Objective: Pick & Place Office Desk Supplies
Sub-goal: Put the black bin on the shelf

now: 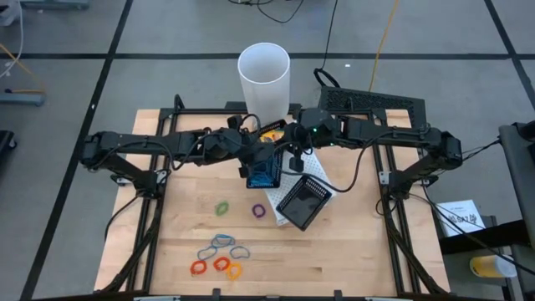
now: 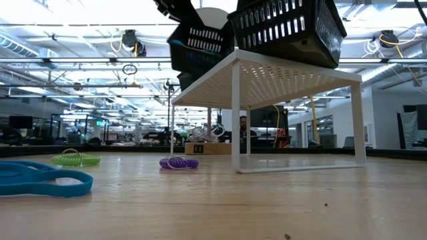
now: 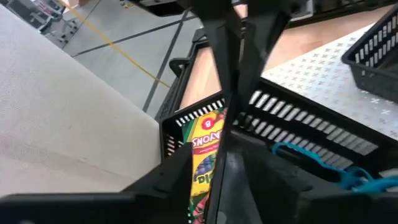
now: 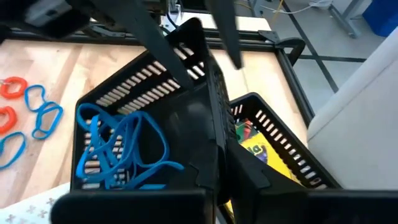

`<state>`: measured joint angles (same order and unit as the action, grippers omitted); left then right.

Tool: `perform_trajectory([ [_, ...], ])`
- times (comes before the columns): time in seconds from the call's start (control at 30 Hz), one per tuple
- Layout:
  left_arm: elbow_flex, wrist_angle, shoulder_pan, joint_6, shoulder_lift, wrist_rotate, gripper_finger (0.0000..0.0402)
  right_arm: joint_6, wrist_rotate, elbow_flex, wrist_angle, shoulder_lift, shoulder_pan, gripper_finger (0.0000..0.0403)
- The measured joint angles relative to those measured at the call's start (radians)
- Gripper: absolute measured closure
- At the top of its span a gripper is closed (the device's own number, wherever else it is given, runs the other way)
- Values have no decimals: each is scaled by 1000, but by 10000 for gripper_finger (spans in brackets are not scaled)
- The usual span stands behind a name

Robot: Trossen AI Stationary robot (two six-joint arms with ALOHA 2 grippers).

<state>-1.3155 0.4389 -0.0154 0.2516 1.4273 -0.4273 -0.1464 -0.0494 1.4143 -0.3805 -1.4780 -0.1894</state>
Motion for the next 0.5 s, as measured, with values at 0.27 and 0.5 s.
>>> perform_trajectory([
  [0.27, -1, -6, 0, 0, 0, -17, 195, 57, 27, 0, -29, 27, 2, 396],
  [0.5, -1, -45, -1, 3, -11, -21, 188, 84, 111, -1, -115, 75, 28, 397],
])
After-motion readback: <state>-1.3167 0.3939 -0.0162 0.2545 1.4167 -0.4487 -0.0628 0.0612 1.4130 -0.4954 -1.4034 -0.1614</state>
